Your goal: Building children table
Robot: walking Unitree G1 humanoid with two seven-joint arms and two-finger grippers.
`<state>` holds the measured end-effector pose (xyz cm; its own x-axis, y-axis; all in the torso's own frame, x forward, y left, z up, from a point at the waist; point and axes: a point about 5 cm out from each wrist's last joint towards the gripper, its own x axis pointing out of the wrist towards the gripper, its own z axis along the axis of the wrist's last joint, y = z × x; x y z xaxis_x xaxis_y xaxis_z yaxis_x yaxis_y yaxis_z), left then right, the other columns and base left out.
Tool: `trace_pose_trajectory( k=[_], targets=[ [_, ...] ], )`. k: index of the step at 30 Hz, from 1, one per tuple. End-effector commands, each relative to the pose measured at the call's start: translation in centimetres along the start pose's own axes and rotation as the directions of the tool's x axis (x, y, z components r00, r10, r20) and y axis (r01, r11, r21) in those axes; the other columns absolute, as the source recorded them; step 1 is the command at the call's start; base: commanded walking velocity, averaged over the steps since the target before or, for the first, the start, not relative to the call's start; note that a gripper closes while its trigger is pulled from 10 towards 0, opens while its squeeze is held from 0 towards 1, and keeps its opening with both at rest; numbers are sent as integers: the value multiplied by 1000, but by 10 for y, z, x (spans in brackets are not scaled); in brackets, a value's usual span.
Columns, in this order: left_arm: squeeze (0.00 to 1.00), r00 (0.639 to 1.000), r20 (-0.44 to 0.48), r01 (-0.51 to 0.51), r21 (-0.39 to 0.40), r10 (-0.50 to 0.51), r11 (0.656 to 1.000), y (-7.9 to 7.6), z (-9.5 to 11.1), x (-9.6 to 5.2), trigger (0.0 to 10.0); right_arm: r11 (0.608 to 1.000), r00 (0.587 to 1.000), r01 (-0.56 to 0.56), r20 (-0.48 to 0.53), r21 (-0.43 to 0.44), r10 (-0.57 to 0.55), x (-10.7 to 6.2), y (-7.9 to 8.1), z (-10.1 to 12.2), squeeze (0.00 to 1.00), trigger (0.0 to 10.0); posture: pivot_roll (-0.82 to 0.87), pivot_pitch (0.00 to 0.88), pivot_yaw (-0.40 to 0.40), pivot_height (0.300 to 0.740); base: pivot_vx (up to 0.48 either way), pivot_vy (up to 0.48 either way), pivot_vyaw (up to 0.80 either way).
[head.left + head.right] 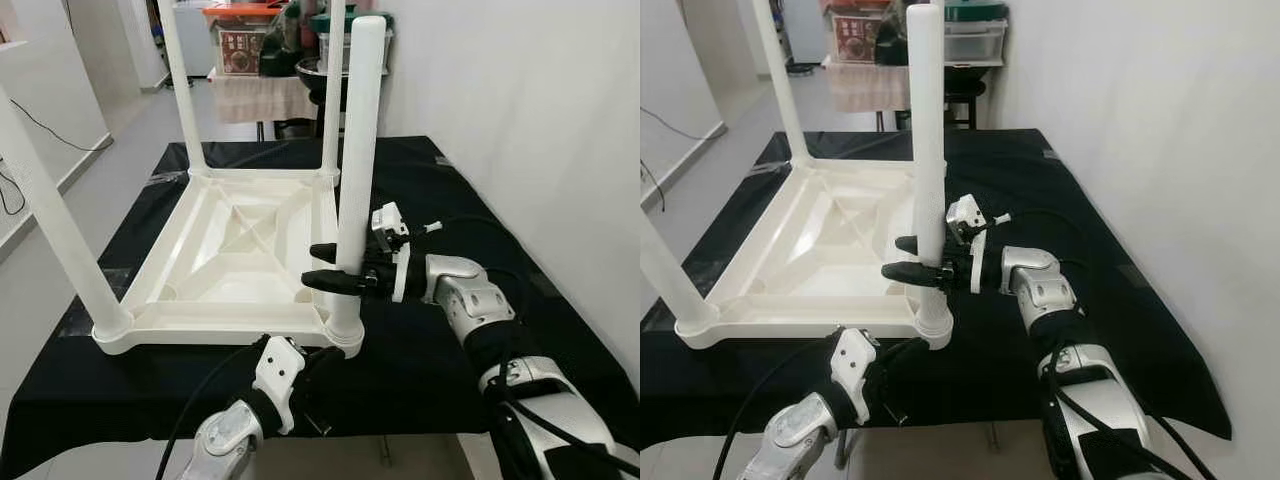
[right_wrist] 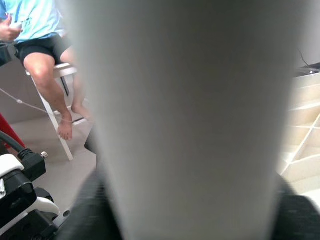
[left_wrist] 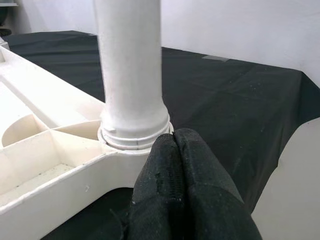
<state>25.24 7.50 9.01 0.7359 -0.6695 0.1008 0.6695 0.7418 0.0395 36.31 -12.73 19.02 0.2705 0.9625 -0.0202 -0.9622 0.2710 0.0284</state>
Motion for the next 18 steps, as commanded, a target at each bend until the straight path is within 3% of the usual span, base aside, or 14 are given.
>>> trace_pose_trajectory(
  k=[1,3,6,7,8,9,10,11,13,14,15,16,18],
  targets=[
    [0,1000,-3,2,7,-2,1000,-1,-1,1,10000,999,1000,-3,3,43,3,-3,1,-9,0,0,5,0,-48,740,0,0,0],
    [0,1000,0,4,6,-4,1000,-2,-1,0,10000,997,999,44,10,65,-45,-15,4,-24,0,0,-1,0,-44,740,0,0,0],
    [0,1000,1,4,5,-4,1000,-3,-1,0,10000,995,998,65,10,72,-66,-20,5,-30,0,0,-2,0,-45,740,0,0,0],
    [0,1000,4,5,7,-5,1000,-3,-1,-1,10000,987,989,139,-54,81,-134,-24,14,-52,0,0,-4,0,-55,740,0,0,0],
    [0,1000,4,5,7,-5,1000,-3,-1,-1,10000,987,989,139,-54,81,-134,-24,14,-52,0,0,-4,0,-55,740,0,0,0],
    [0,1000,11,2,14,-3,1000,-3,0,-4,10000,915,904,399,-191,58,-382,-21,26,-88,0,0,-5,0,-63,740,0,0,0],
    [0,1000,11,2,14,-3,1000,-3,0,-4,10000,915,904,399,-191,58,-382,-21,26,-88,0,0,-5,0,-63,740,0,0,0],
    [0,1000,18,-6,22,6,1000,-3,1,-5,10000,762,767,632,-257,142,-588,-13,45,-112,0,0,-5,0,-63,740,0,0,0],
    [0,1000,18,-6,22,6,1000,-3,1,-5,10000,762,767,632,-257,142,-588,-13,45,-112,0,0,-5,0,-63,740,0,0,0],
    [0,1000,24,-15,30,15,999,-2,3,-7,10000,673,694,715,-309,189,-650,-4,66,-125,0,0,-10,0,-55,740,0,0,0],
    [0,1000,24,-15,30,15,999,-2,3,-7,10000,673,694,715,-309,189,-650,-4,66,-125,0,0,-10,0,-55,740,0,0,0],
    [0,999,30,-21,38,20,999,-1,4,-7,10000,678,694,713,-317,178,-647,7,77,-124,0,0,-19,0,-44,740,0,0,0],
    [0,999,35,-23,42,21,999,-1,5,-8,10000,686,701,706,-315,175,-640,12,78,-123,0,0,-12,0,-48,740,0,0,0]
  ],
)
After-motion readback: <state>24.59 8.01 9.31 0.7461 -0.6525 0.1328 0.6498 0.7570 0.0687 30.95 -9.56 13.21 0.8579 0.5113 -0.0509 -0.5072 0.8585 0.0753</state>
